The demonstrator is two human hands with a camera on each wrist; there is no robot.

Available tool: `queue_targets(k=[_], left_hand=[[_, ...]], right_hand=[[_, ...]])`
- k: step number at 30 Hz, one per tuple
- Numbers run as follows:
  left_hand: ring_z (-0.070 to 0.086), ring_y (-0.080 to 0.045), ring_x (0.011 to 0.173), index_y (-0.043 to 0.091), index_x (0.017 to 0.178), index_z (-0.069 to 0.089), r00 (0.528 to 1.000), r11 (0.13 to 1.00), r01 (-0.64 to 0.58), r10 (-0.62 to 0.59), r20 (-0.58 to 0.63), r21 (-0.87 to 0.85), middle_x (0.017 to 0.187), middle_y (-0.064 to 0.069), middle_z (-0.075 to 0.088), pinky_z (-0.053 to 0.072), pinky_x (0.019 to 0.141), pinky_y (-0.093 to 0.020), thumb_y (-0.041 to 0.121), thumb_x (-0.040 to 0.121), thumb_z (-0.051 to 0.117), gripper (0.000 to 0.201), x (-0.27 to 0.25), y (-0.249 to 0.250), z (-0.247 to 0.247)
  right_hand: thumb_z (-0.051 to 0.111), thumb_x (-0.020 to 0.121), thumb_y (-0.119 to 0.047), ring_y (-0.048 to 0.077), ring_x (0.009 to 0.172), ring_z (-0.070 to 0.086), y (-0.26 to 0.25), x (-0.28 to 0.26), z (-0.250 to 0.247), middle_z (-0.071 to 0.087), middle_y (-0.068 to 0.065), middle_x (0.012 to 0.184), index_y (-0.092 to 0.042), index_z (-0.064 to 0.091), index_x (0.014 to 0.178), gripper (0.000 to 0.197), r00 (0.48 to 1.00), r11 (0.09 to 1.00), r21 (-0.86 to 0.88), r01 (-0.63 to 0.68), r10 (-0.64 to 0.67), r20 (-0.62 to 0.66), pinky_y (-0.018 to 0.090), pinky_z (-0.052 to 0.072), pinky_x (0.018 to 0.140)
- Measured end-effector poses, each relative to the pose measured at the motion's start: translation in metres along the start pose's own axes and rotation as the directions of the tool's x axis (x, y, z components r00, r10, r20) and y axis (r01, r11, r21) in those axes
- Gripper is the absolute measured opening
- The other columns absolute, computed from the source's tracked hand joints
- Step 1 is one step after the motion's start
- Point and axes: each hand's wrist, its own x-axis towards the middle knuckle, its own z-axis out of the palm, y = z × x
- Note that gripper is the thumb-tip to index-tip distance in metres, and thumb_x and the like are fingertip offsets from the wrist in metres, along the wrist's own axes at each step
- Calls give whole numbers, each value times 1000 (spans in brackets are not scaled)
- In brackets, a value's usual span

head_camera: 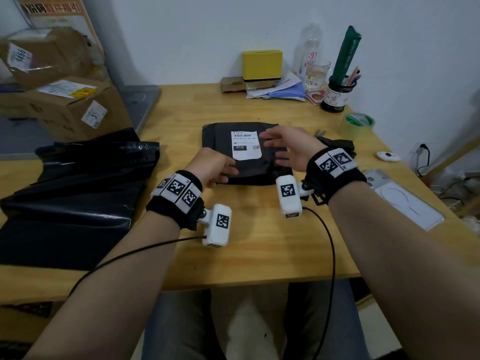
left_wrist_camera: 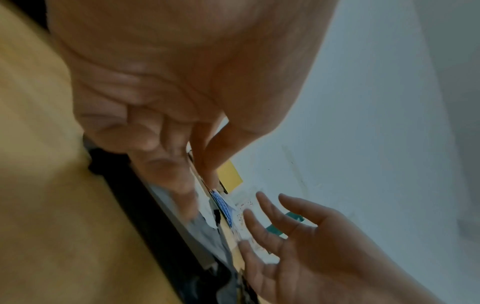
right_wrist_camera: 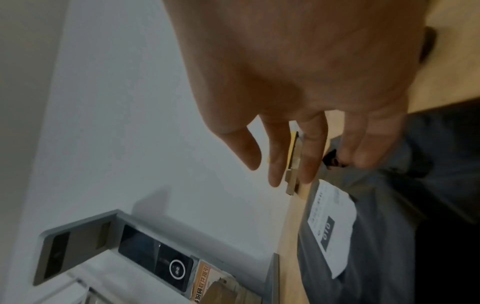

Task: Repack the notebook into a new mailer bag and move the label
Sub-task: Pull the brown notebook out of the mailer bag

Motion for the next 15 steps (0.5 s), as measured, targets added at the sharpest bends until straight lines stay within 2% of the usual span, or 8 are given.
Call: queue_targets(k=[2,4,7,10,12,15], left_hand=[[59,-12,56,13,113,66,979,995,98,-95,181,-9,98,-6,78,31,50,-23,20,99,50,22,-11,1,3],[64,-13,59,14,120,64,959,990,125,-105,264,-62,110,-9,75,32,50,-23,19,100,50,25,-14,-2,9],[65,-12,57,16,125,63,989,971,52,-18,145,-232,122,-9,67,29,46,-22,10,99,45,32,-11,0,12],[65,-10,57,15,121,66,999,945,-42,50,14,-326,111,-6,68,28,46,-22,7,97,46,33,-10,10,8],[67,-9,60,19,114,70,995,931,-93,103,8,-352,103,-3,70,31,47,-21,6,95,46,33,-9,16,6],[70,-11,70,24,113,71,981,940,-177,194,28,-291,106,1,71,37,48,-21,1,94,45,40,-9,23,5]], right_hand=[[58,97,-37,24,90,60,-6,-7,0,75,0,105,-17,75,110,29,999,999,-4,32,-32,28,34,50,78],[55,99,-37,21,73,64,-10,-15,0,79,2,99,-13,73,109,31,995,999,-52,12,-7,99,31,52,70],[51,102,-39,20,64,61,-11,-27,4,79,9,102,-7,71,111,39,974,975,-217,-46,92,207,33,54,71],[49,105,-39,20,61,58,-7,-35,11,78,11,108,-2,70,114,43,947,945,-322,-66,162,279,36,55,72],[50,105,-35,21,59,60,-4,-37,15,74,10,118,0,68,118,41,947,955,-294,-48,137,292,36,56,66],[53,105,-24,23,60,64,-4,-33,18,58,9,135,1,53,131,36,967,996,-89,-19,40,252,38,59,63]])
